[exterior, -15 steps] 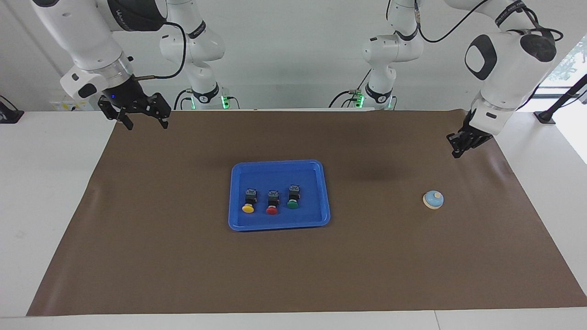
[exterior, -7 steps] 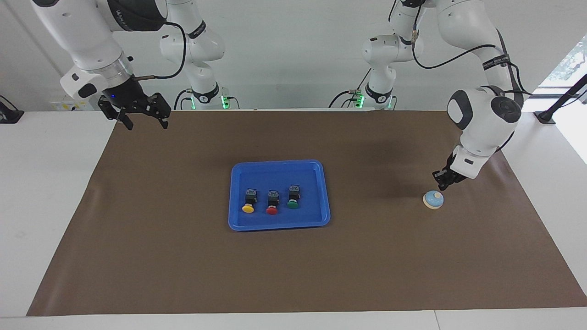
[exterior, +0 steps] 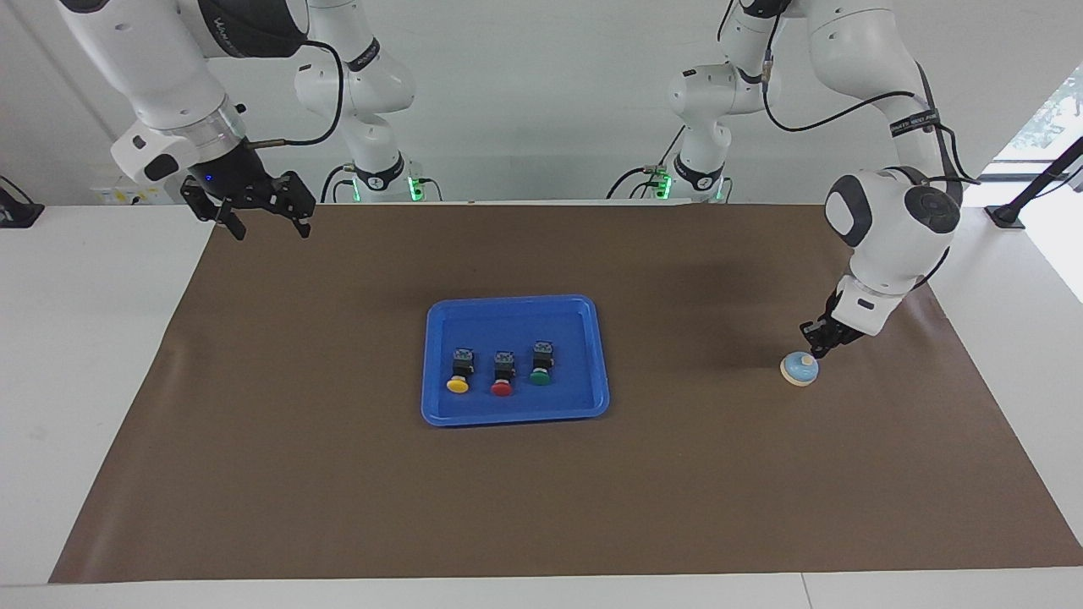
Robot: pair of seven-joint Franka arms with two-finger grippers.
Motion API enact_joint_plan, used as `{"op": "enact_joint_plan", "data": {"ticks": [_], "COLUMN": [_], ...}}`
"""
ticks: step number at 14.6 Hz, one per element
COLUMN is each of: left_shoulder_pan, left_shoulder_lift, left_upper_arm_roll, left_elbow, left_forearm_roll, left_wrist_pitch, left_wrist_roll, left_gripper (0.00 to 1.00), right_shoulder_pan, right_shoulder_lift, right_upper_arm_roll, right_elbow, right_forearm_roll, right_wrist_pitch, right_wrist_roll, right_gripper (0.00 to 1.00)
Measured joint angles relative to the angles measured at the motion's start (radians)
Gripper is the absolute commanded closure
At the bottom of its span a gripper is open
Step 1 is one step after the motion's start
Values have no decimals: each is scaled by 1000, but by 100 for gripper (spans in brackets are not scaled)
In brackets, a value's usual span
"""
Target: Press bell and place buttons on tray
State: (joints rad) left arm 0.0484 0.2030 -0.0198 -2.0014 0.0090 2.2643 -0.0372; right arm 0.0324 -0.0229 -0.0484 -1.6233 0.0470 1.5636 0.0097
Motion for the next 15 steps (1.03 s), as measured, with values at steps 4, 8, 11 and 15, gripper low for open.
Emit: {"op": "enact_joint_plan", "data": {"ticks": [4, 8, 11, 15], "left_shoulder_pan": [1, 1, 1, 1], "left_shoulder_lift": [29, 29, 32, -10], "left_upper_arm_roll": [0, 0, 1, 0], "left_elbow": [-20, -26, 9, 113], "left_forearm_roll": [0, 0, 0, 0], "left_wrist_pitch": [33, 51, 3, -163], "left_wrist_roll": [1, 12, 16, 16], "left_gripper": [100, 100, 0, 0], "right_shoulder_pan": [0, 0, 0, 0], "right_shoulder_lift": [0, 0, 0, 0], "right_upper_arm_roll": [0, 0, 0, 0], "right_elbow": [0, 0, 0, 0], "right_forearm_roll": [0, 0, 0, 0], "right_wrist_pitch": [0, 0, 0, 0], "right_wrist_roll": [0, 0, 0, 0], "right_gripper": [0, 0, 0, 0]}}
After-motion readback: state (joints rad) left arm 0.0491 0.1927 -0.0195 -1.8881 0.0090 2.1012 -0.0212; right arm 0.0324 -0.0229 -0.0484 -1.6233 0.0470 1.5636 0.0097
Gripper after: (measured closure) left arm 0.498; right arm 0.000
